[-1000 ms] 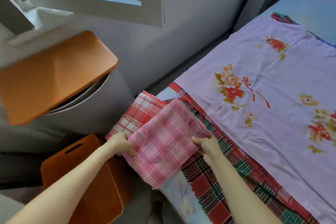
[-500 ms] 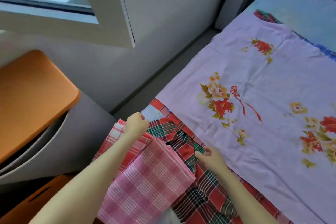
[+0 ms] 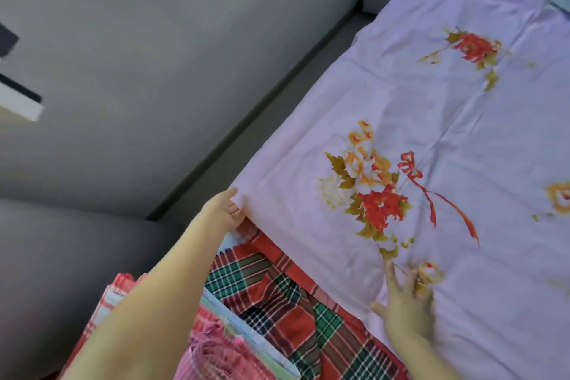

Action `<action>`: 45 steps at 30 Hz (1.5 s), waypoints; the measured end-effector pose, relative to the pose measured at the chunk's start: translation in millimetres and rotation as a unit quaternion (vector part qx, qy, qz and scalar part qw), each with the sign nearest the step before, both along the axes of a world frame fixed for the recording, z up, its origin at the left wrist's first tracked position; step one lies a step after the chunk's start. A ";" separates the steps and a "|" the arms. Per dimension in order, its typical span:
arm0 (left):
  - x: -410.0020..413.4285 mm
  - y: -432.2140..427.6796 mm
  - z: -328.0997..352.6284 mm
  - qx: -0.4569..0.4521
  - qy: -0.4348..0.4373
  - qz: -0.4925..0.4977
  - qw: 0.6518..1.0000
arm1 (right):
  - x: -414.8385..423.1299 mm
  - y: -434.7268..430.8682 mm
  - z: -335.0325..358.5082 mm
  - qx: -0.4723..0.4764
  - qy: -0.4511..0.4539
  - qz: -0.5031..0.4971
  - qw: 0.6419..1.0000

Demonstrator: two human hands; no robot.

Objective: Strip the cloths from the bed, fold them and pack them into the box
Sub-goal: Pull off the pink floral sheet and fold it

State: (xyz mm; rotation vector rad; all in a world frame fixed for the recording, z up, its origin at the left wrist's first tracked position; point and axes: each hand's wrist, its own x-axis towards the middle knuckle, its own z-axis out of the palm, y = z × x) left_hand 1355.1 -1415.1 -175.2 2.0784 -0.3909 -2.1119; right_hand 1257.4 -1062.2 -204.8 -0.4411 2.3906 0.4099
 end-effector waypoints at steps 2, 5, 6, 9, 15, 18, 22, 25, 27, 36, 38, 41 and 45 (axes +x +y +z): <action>-5.5 -17.3 -3.9 0.000 -0.037 -0.013 0.999 | 2.4 -8.1 -3.4 0.017 -0.001 -0.014 1.000; -24.2 -39.4 -2.5 -0.026 -0.051 -0.038 0.998 | 1.3 -8.4 -8.6 0.025 -0.004 -0.006 1.000; -30.4 -46.2 5.1 -0.021 -0.034 -0.035 0.999 | 0.9 -8.2 -10.0 0.028 -0.007 0.001 1.000; -59.6 -64.5 16.5 -0.022 0.021 -0.079 0.996 | -2.3 -7.6 -12.6 0.025 -0.025 -0.008 0.999; -109.8 -56.5 47.4 -0.269 -0.086 -0.204 0.937 | -6.3 -7.4 -10.4 0.019 -0.051 -0.031 0.998; -115.5 -40.5 73.5 -0.395 -0.015 -0.274 0.877 | -8.1 -9.1 -4.7 0.013 -0.071 -0.050 0.996; -118.0 16.3 125.3 -0.554 0.067 -0.369 0.744 | -18.9 -4.8 18.2 -0.016 -0.114 -0.061 0.991; -104.5 66.9 164.7 -0.657 0.092 -0.466 0.586 | -30.3 -0.2 63.5 -0.212 -0.151 -0.130 0.957; -91.6 102.8 187.5 -0.706 0.118 -0.510 0.477 | -30.6 -5.2 112.9 -0.397 -0.155 -0.285 0.858; -29.0 271.4 274.9 -0.683 0.245 -0.635 0.266 | -11.3 25.3 303.6 -0.633 -0.108 -0.540 0.545; -11.9 292.5 296.0 -0.591 0.262 -0.641 0.415 | 3.3 49.6 319.5 -0.621 -0.074 -0.544 0.559; -0.4 319.4 325.1 -0.348 0.290 -0.565 0.690 | 26.2 80.8 342.1 -0.615 -0.051 -0.538 0.574; -6.1 344.8 342.8 -0.197 0.268 -0.492 0.805 | 60.4 103.7 363.3 -0.617 -0.034 -0.542 0.570</action>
